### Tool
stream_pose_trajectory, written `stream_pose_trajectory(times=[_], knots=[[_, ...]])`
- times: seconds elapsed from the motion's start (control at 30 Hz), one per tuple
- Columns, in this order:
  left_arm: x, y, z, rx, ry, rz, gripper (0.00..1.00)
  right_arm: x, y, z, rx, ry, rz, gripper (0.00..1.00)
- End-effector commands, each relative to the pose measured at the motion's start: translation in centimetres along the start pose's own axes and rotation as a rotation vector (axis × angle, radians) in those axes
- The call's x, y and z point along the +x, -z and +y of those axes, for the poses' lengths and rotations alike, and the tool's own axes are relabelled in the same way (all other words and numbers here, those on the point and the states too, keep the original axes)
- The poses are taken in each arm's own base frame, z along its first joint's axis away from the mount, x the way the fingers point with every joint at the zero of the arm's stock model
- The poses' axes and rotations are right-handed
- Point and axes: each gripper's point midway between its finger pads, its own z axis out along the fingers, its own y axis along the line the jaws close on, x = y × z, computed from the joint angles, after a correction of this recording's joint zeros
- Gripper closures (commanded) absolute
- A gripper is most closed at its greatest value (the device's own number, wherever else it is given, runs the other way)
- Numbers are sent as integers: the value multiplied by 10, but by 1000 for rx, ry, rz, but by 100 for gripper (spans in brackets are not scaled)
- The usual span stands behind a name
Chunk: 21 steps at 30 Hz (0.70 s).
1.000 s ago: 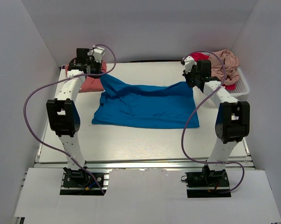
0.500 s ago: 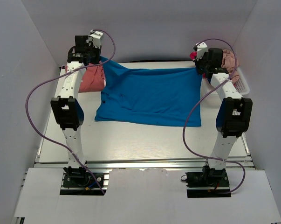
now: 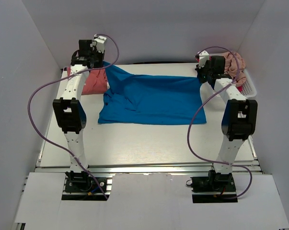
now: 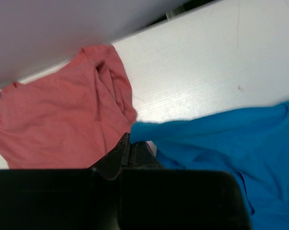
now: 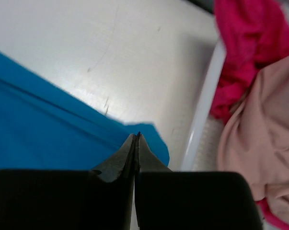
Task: Fold and stack the t-shirts
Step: Fold the other side of the tshirt into a rectangle
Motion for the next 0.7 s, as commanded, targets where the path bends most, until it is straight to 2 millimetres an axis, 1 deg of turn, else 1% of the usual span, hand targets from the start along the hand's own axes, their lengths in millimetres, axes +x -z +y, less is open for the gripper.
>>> stream_pose_trajectory(times=[0.0,0.03,0.07,0.1,0.13,0.17,0.2,0.23,0.27,0.3,0.33,0.37,0.4,0.43,0.47,0.5,0.53,0.57,0.6,0.63,0.67], knots=[[7,29,-13,50,-6,33,100,-22,33,3,5,19,-77,100],[12,35,-17,61,-3,46,100,-20,38,7,-2,21,-82,100],[7,52,-20,69,-4,33,100,-14,49,13,-8,25,-81,100],[31,54,-27,88,8,88,100,-12,55,17,-12,26,-82,100],[38,61,-32,102,9,103,100,-8,60,22,-26,25,-81,100],[33,79,-36,108,2,88,100,-1,71,30,-35,23,-75,100],[41,85,-41,128,0,97,100,3,76,35,-46,24,-72,100],[67,88,-49,150,10,150,100,11,85,44,-65,21,-67,100],[60,106,-52,148,2,117,100,16,89,48,-75,24,-62,100],[67,112,-57,164,1,124,100,20,93,53,-90,24,-56,100],[86,116,-64,186,5,161,100,25,96,58,-103,22,-49,100],[93,123,-68,198,6,177,99,26,101,60,-107,26,-48,100],[92,135,-72,207,-1,166,98,37,104,65,-118,25,-20,100],[105,138,-78,228,9,192,97,39,107,67,-120,32,-19,100],[111,144,-81,237,16,210,94,44,108,69,-125,38,-11,100],[111,151,-84,244,16,205,91,55,108,74,-137,36,10,100],[116,154,-88,260,21,212,88,59,109,76,-141,40,19,100],[126,157,-92,273,30,236,84,65,109,78,-150,40,34,100],[129,159,-94,278,32,241,71,69,108,80,-160,40,45,99],[130,163,-96,286,32,240,64,77,108,85,-184,34,69,88],[137,167,-99,297,36,265,52,79,109,88,-196,34,76,77]])
